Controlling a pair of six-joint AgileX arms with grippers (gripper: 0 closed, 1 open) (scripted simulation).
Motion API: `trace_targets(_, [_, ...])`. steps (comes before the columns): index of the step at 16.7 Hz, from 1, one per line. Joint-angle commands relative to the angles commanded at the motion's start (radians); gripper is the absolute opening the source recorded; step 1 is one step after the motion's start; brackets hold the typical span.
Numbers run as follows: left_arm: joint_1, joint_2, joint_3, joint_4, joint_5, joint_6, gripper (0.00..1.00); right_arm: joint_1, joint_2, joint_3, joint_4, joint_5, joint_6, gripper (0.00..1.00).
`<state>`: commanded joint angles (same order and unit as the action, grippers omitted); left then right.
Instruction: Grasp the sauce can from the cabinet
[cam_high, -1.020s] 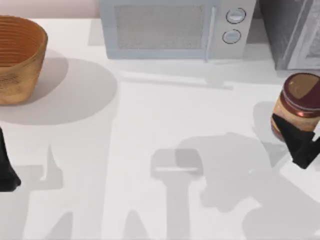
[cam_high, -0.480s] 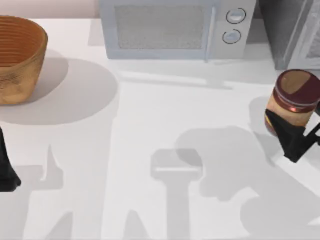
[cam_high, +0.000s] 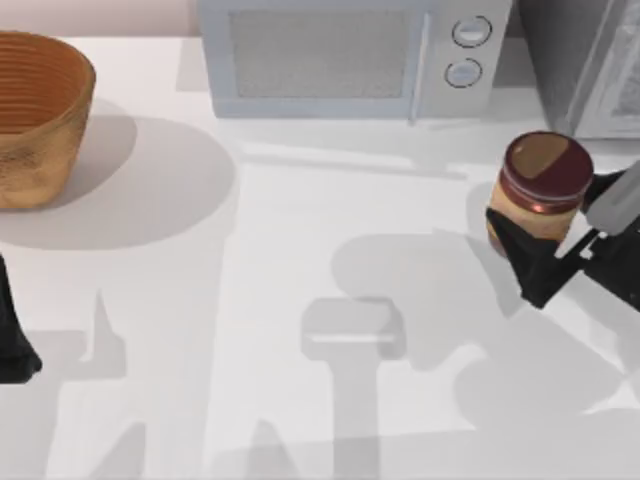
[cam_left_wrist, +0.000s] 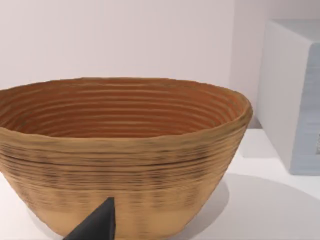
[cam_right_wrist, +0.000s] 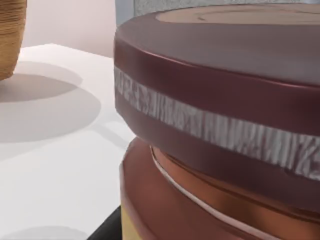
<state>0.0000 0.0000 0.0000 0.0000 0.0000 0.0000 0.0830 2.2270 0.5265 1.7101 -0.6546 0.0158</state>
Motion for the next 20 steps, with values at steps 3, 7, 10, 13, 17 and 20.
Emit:
trace_targets(3, [0.0,0.0,0.0,0.0,0.0,0.0,1.0,0.0,0.0,0.0,0.0,0.0,0.0,0.15])
trace_targets(7, [0.0,0.0,0.0,0.0,0.0,0.0,1.0,0.0,0.0,0.0,0.0,0.0,0.0,0.45])
trace_targets(10, [0.0,0.0,0.0,0.0,0.0,0.0,1.0,0.0,0.0,0.0,0.0,0.0,0.0,0.68])
trace_targets(13, [0.0,0.0,0.0,0.0,0.0,0.0,1.0,0.0,0.0,0.0,0.0,0.0,0.0,0.9])
trace_targets(17, [0.0,0.0,0.0,0.0,0.0,0.0,1.0,0.0,0.0,0.0,0.0,0.0,0.0,1.0])
trace_targets(20, [0.0,0.0,0.0,0.0,0.0,0.0,1.0,0.0,0.0,0.0,0.0,0.0,0.0,1.0])
